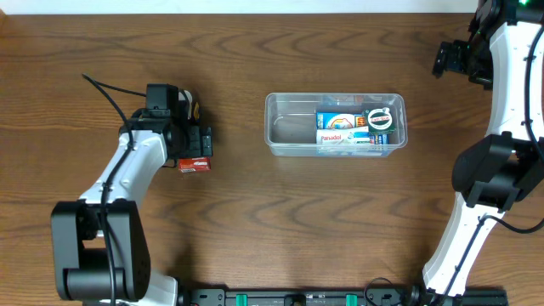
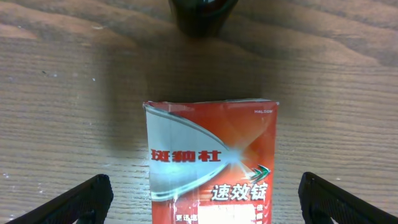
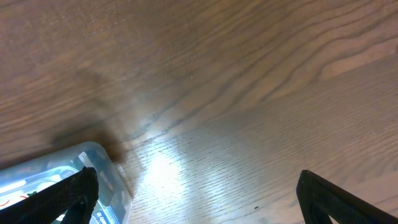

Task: Pack container
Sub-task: 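Grasp the red-white medicine box with the left gripper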

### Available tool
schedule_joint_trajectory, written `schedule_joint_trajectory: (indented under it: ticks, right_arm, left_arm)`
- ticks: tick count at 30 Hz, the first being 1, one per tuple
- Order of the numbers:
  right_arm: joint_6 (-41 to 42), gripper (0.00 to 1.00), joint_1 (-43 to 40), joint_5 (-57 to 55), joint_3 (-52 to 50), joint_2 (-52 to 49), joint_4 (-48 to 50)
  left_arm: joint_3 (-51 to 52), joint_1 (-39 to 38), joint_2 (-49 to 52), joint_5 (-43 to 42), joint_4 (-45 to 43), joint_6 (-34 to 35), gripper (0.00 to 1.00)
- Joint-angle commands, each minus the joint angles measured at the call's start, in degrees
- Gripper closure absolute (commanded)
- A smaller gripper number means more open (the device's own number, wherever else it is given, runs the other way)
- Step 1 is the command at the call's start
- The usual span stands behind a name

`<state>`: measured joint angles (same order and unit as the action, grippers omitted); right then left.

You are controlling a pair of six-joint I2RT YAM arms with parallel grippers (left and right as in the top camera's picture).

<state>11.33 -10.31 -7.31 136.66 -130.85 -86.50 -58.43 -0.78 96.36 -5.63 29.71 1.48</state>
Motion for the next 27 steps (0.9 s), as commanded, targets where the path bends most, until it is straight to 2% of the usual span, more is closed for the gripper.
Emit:
schedule_joint_trajectory:
  ticks: [1, 11, 16, 27]
  right_arm:
    - [0.2, 0.01, -0.2, -0.4, -0.2, 0.4, 0.0]
    - [0.2, 0.01, -0.1, -0.4, -0.2, 0.4, 0.0]
    - [0.2, 0.01, -0.1, -0.4, -0.2, 0.4, 0.0]
    - [0.2, 0.01, -0.1, -0.4, -0.2, 0.4, 0.0]
  left_arm:
    - [0.1, -0.3, 2.0, -0.2, 0.0, -0.3, 0.04]
    - [0.1, -0.6, 3.4, -0.2, -0.3, -0.3, 0.05]
    - [0.2, -0.6, 4.8, -0.2, -0.3, -0.3, 0.13]
    - [0.2, -0.6, 7.0, -0.2, -0.3, -0.3, 0.14]
